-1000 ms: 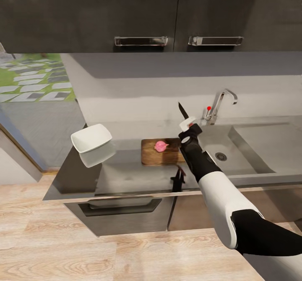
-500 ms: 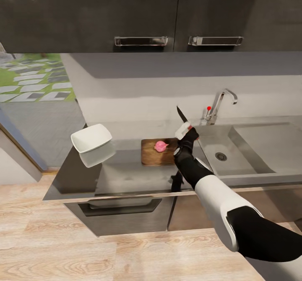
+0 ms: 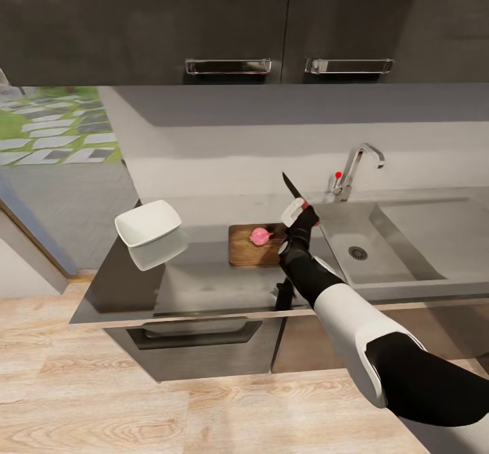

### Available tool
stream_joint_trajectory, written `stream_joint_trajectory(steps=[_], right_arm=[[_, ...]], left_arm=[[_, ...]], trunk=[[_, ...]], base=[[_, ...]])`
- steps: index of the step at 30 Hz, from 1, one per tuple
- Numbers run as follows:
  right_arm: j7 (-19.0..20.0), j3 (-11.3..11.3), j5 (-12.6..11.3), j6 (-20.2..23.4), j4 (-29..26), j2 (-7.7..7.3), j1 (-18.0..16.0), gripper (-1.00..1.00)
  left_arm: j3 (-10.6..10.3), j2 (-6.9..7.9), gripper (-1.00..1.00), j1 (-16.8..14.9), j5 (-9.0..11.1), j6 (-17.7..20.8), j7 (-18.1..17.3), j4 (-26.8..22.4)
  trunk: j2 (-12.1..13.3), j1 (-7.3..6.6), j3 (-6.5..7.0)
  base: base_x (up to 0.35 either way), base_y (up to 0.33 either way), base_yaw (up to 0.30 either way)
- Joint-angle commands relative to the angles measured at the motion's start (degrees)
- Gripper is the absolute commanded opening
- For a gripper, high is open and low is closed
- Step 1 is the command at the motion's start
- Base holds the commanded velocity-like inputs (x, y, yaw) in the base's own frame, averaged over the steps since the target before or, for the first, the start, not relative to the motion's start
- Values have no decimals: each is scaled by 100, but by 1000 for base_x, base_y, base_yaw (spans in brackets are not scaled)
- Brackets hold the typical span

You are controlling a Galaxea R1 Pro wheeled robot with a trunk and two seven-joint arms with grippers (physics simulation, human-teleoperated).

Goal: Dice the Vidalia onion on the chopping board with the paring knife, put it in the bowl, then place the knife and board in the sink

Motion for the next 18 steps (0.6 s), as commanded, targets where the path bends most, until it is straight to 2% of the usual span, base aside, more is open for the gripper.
stream_joint_trajectory(steps=[1, 10, 13, 14, 18], right_arm=[[-11, 49, 30, 43, 2, 0, -6, -100], [-15, 116, 18, 41, 2, 0, -6, -100], [-19, 231, 17, 41, 5, 0, -6, -100], [-19, 540, 13, 41, 6, 0, -6, -100], [-10, 971, 4, 41, 6, 0, 100, -100]], left_arm=[[-48, 7, 100, -1, 54, 18, 38, -12], [-48, 7, 100, -1, 54, 15, 38, -12], [-48, 7, 100, -1, 54, 18, 38, -12], [-48, 7, 100, -1, 54, 18, 38, -12], [-48, 7, 100, -1, 54, 13, 38, -12]], trunk=[[-11, 3, -10], [-11, 3, -10], [-11, 3, -10], [-11, 3, -10], [-11, 3, -10]], base=[[0, 0, 0], [0, 0, 0], [0, 0, 0], [0, 0, 0], [0, 0, 0]])
